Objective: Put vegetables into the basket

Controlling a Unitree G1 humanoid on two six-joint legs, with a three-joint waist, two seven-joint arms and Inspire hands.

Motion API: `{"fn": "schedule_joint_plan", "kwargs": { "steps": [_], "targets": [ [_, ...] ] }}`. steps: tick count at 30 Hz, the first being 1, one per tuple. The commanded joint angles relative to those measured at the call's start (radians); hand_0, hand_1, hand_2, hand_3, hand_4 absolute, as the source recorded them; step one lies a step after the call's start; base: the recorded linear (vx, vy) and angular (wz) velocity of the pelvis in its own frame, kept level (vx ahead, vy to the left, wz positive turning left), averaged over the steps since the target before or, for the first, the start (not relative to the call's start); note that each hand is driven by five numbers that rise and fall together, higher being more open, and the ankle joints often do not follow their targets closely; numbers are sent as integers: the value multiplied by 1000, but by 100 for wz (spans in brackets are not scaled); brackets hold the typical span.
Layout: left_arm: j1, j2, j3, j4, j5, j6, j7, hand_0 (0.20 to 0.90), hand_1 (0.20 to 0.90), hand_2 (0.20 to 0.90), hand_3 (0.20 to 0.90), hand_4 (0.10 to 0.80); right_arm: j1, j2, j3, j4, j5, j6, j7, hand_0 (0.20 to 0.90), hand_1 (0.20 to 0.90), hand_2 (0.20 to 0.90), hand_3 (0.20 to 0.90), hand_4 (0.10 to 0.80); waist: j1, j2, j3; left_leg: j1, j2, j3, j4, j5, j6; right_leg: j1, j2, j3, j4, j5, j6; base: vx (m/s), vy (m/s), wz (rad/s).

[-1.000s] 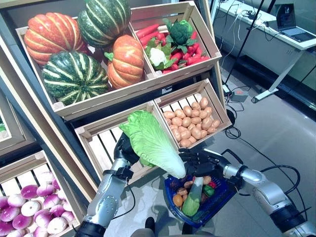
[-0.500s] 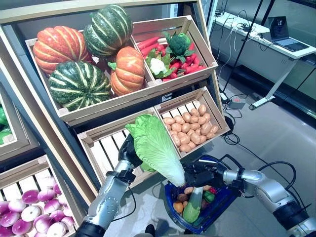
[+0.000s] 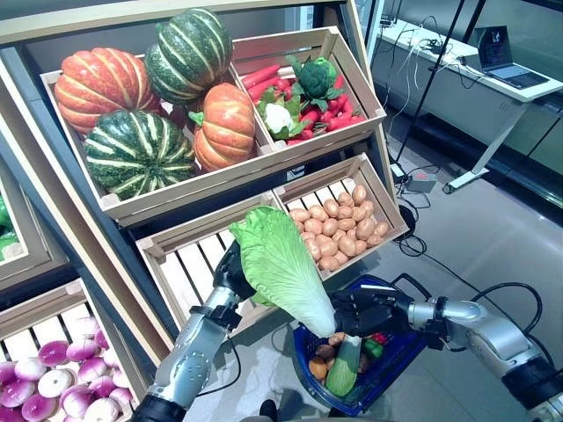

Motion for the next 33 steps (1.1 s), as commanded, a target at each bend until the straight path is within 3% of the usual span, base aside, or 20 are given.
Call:
{"fn": "schedule_joint_plan", "kwargs": {
  "steps": [1, 6, 14, 33],
  "targets": [
    [-97, 1, 22, -57, -45, -51, -74, 300, 300, 300, 300, 400, -27, -28, -91, -93, 127, -58, 6, 900, 900, 900, 900, 800, -1, -39, -54, 22, 10, -26, 2, -73, -34, 25, -70, -9, 2, 36, 59, 0, 0, 0],
    [-92, -3, 37, -58, -23, -56, -73, 300, 300, 300, 300, 400, 14, -29, -157, -106, 128, -65, -15, 900, 900, 900, 900, 800, -12, -38, -50, 21, 11, -21, 2, -74, -34, 20, -69, 0, 2, 37, 61, -7, 3, -2],
    [-104, -7, 37, -60, -14, -52, -59, 300, 300, 300, 300, 400, 20, -23, -170, -116, 127, -64, 15, 900, 900, 900, 900, 800, -18, -38, -46, 22, 13, -18, 2, -74, -34, 19, -67, 5, 2, 36, 62, -2, -1, -3],
    [-139, -35, -30, -46, -43, -92, -63, 300, 300, 300, 300, 400, -109, 66, 44, -114, 139, 11, 74, 900, 900, 900, 900, 800, 4, -35, -60, 24, 11, -29, 2, -75, -34, 23, -69, 3, 2, 28, 57, 0, 0, -1]
  ]
}}
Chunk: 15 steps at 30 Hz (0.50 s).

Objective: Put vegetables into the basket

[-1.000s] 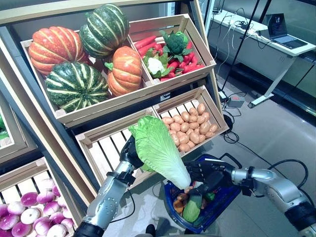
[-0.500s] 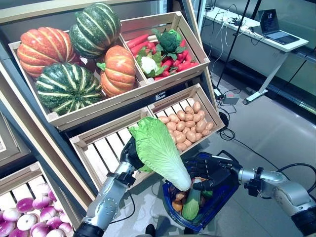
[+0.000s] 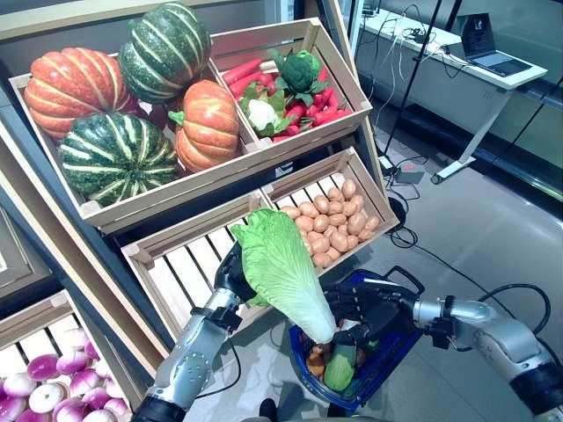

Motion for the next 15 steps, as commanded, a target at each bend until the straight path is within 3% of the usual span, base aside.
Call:
{"fn": "schedule_joint_plan", "kwargs": {
  "steps": [1, 15],
  "targets": [
    [-147, -34, -29, -46, -46, -108, -63, 300, 300, 300, 300, 400, -113, 71, 67, -44, 109, -31, 71, 900, 900, 900, 900, 800, 27, -37, -62, 31, 10, -52, 2, -72, -37, 41, -70, -22, 5, 26, 54, 0, 0, 0],
    [-160, -67, -50, -51, -34, -182, -10, 300, 300, 300, 300, 400, -139, 202, 118, 27, 228, 31, -186, 900, 900, 900, 900, 800, 39, -32, -67, 34, 4, -64, 2, -74, -33, 46, -73, -25, 5, 24, 51, 0, 0, 0]
  ]
}}
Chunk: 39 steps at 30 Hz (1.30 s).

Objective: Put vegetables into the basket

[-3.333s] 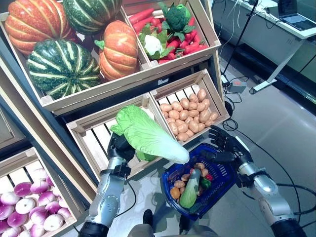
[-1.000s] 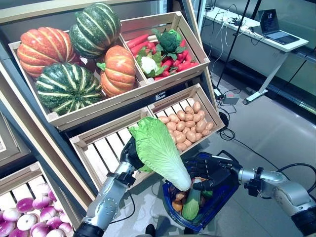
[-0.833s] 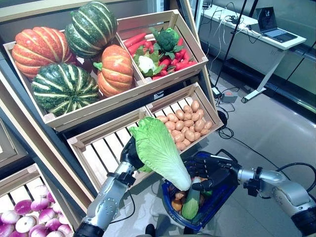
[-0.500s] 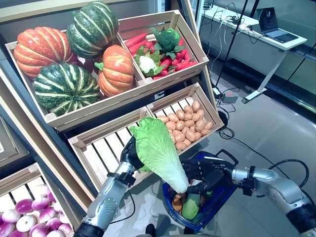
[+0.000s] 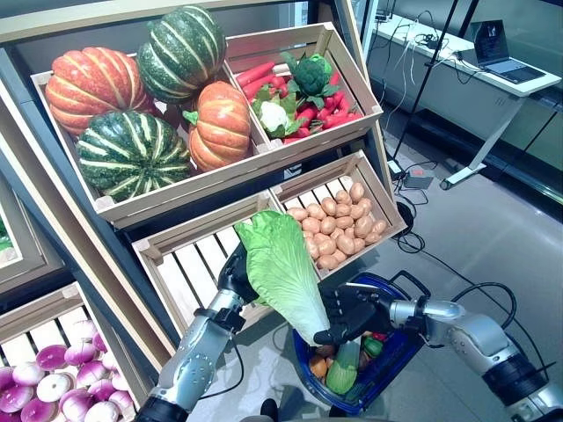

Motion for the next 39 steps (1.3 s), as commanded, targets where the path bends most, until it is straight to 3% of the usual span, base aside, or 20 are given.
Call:
{"fn": "schedule_joint_plan", "kwargs": {
  "steps": [1, 17, 18, 19, 20, 36, 37, 39],
  "targets": [
    [-161, -53, -16, -55, -30, -153, -20, 300, 300, 300, 300, 400, -90, 89, 42, -20, 206, -39, -100, 900, 900, 900, 900, 800, 14, -33, -68, 24, 4, -56, 2, -73, -32, 33, -72, -23, 5, 24, 51, 0, 0, 0],
    [-160, -65, -18, -86, -7, -157, 13, 300, 300, 300, 300, 400, -55, 167, 8, -5, 262, -62, -284, 900, 900, 900, 900, 800, 12, -31, -59, 22, 6, -52, 2, -73, -29, 28, -70, -25, 5, 25, 48, 0, 0, 0],
    [-160, -65, -18, -88, -6, -154, 15, 300, 300, 300, 300, 400, -55, 167, 8, -3, 256, -62, -281, 801, 801, 801, 801, 734, 12, -31, -60, 22, 6, -52, 2, -74, -29, 28, -70, -25, 5, 25, 48, 0, 0, 0],
    [-160, -67, -19, -88, -5, -152, 14, 300, 300, 300, 300, 400, -52, 169, 9, -4, 259, -63, -287, 801, 801, 801, 801, 734, 12, -31, -59, 21, 6, -52, 2, -74, -30, 28, -70, -25, 5, 25, 48, 0, 0, 0],
    [-160, -67, -19, -90, -4, -151, 14, 300, 300, 300, 300, 400, -51, 170, 9, -4, 260, -64, -290, 300, 300, 300, 300, 400, 12, -31, -59, 22, 6, -52, 2, -74, -30, 29, -70, -26, 5, 25, 48, 0, 0, 0],
    [-146, -41, -16, -115, 18, -85, -35, 300, 300, 300, 300, 400, -9, 139, 3, 1, 205, -36, -238, 300, 300, 300, 300, 400, 14, -30, -59, 17, 6, -49, 2, -69, -30, 27, -70, -28, 5, 27, 48, 0, 0, 0],
    [-146, -37, -16, -118, 17, -77, -35, 352, 352, 352, 352, 435, -4, 135, -3, 5, 213, -45, -235, 300, 300, 300, 300, 400, 13, -30, -58, 17, 5, -50, 2, -69, -29, 27, -70, -28, 5, 27, 49, 0, 0, 0],
    [-149, -34, -18, -115, 15, -71, -42, 693, 693, 693, 693, 662, -3, 130, -12, 14, 222, -54, -233, 300, 300, 300, 300, 400, 13, -30, -57, 17, 5, -51, 2, -70, -29, 28, -70, -29, 5, 26, 49, 0, 0, 0]
  ]
}}
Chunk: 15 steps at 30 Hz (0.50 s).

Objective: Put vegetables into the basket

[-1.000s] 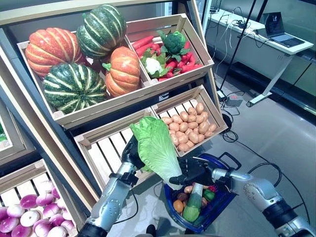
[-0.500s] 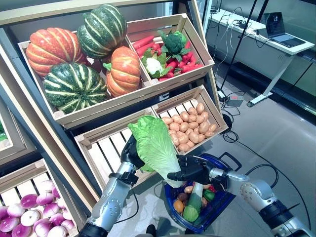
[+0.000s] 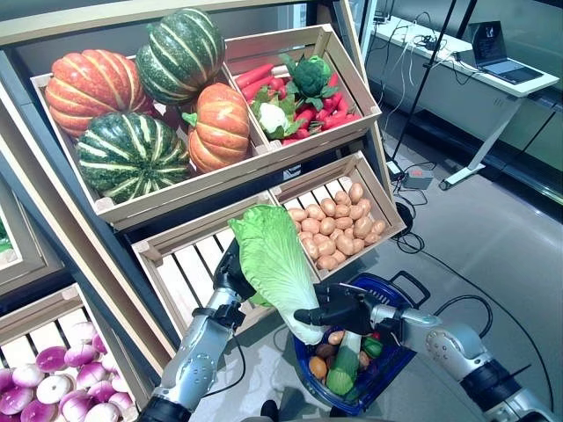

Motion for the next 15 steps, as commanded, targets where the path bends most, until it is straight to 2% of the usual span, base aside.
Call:
{"fn": "schedule_joint_plan", "kwargs": {
  "steps": [1, 2, 9, 15],
  "targets": [
    [-148, -27, -28, -113, 9, -53, -126, 799, 799, 799, 799, 733, -23, 27, -48, -8, 79, -61, 37, 300, 300, 300, 300, 400, 17, -33, -55, 16, 6, -51, 2, -71, -29, 26, -70, -29, 5, 25, 49, 0, 0, 0],
    [-147, -27, -28, -112, 10, -52, -124, 900, 900, 900, 900, 800, -20, 26, -51, -4, 79, -66, 38, 300, 300, 300, 300, 400, 17, -32, -55, 16, 6, -51, 2, -72, -29, 27, -70, -29, 5, 24, 49, 0, 0, 0],
    [-124, -18, -13, -121, 26, -15, -130, 900, 900, 900, 900, 800, 31, 8, -98, -22, 79, -112, 42, 300, 300, 300, 300, 400, 11, -32, -51, 19, 7, -48, 2, -74, -29, 28, -67, -26, 5, 23, 51, 0, 0, 0],
    [-98, -1, 28, -125, 25, -6, -124, 900, 900, 900, 900, 800, 79, -24, -202, -70, 109, -190, 6, 300, 300, 300, 300, 400, 3, -30, -44, 18, 8, -45, 2, -74, -29, 26, -64, -22, 5, 25, 52, 0, 0, 0]
  ]
}}
